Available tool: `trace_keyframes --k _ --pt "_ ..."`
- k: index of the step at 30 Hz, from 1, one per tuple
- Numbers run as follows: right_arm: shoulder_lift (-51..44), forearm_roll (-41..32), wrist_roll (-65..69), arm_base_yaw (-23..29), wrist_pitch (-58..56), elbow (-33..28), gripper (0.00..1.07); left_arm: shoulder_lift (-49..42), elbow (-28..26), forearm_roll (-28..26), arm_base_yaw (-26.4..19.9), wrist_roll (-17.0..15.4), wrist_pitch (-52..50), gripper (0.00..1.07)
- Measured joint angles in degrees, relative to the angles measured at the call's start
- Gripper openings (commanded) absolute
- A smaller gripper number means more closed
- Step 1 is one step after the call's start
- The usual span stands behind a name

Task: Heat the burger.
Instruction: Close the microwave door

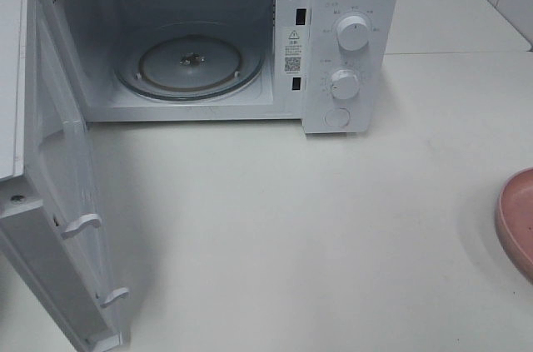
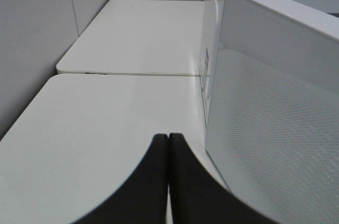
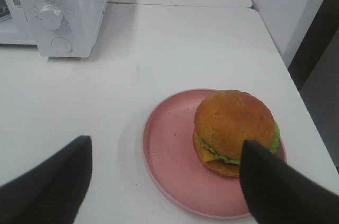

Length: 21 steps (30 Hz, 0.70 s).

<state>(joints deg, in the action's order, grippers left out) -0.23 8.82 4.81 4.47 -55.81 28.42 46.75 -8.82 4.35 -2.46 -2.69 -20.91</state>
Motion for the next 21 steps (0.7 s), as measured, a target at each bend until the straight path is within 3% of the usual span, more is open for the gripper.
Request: trace_keyframes --k 1,3,4,6,9,11,17,21 --pt "0.00 0.00 0.00 0.00 0.00 0.00 0.73 0.00 0.00 0.00 0.00 0.00 0.00 0.00" --pt "0.00 0.00 0.00 0.00 0.00 0.00 0.73 6.70 0.06 7.62 0.00 -4.81 -6.76 0.00" --pt "0.00 0.00 0.00 0.00 0.00 0.00 0.73 6.70 0.06 7.62 0.00 -4.81 -6.76 0.00" --pt "0.00 0.00 0.00 0.00 0.00 0.00 0.73 11.06 0.06 13.69 0.00 -8.54 -11.69 0.00" --pt "0.00 0.00 0.00 0.00 0.00 0.00 0.73 12.49 0.06 15.47 0.00 -9.51 -13.41 0.00" --pt "0.00 0.00 0.00 0.00 0.00 0.00 0.73 17.59 0.06 20.63 0.00 -11.75 -19.14 0.00" --pt "0.00 0.00 0.00 0.00 0.00 0.00 0.73 24.81 -1.15 27.50 0.00 -14.67 -25.44 0.00" --pt "0.00 0.00 0.00 0.00 0.00 0.00 0.73 27.56 -2.23 29.91 0.00 -15.58 -27.90 0.00"
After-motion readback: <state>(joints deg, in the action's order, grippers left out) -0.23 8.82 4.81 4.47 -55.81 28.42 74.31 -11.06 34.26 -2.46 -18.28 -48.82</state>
